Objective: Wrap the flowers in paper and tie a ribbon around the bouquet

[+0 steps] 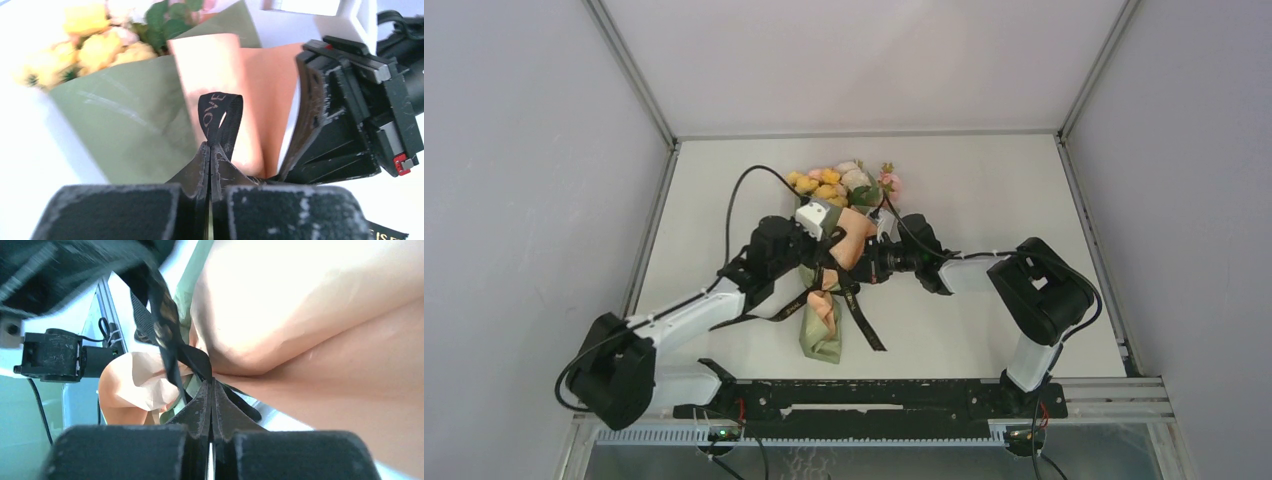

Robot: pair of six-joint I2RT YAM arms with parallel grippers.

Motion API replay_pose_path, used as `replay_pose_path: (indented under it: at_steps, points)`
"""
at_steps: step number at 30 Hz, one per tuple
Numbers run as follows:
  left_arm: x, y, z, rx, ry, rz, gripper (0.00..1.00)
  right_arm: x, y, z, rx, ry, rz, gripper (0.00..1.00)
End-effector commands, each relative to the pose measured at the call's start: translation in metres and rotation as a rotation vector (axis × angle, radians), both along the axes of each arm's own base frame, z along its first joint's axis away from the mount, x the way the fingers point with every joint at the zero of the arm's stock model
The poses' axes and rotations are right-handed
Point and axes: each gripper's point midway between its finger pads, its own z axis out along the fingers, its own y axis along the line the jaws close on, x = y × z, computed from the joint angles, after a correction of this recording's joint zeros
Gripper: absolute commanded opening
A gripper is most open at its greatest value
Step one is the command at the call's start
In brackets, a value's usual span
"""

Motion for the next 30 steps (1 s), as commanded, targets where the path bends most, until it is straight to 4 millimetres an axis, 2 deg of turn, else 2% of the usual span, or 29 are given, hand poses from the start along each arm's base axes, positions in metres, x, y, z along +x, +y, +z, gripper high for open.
replay_pose_path:
  at_steps: [1, 8, 15, 18, 23, 27, 30]
  points:
    - [0.003, 0.034, 0.023, -0.027, -0.005, 0.131, 0.00, 0.008, 0.005, 0.012, 0.045, -0.001, -0.059, 0.00]
    - [-0.015, 0.064, 0.002, -0.103, 0.110, 0.260, 0.00, 0.005, 0.008, 0.015, 0.043, 0.006, -0.071, 0.00]
    - [-0.036, 0.105, -0.047, -0.187, 0.343, 0.490, 0.00, 0.008, 0.005, 0.016, 0.025, 0.021, -0.116, 0.00]
    - [-0.044, 0.113, -0.063, -0.206, 0.405, 0.544, 0.00, 0.008, 0.004, 0.017, 0.033, 0.039, -0.134, 0.00]
    - [-0.052, 0.113, -0.077, -0.220, 0.435, 0.541, 0.00, 0.015, -0.002, 0.018, 0.025, 0.037, -0.176, 0.00]
    - [-0.055, 0.126, -0.093, -0.217, 0.462, 0.600, 0.00, 0.020, -0.016, 0.012, 0.008, 0.056, -0.223, 0.00]
    - [-0.054, 0.131, -0.094, -0.224, 0.466, 0.618, 0.00, 0.019, -0.029, 0.006, -0.002, 0.076, -0.259, 0.00]
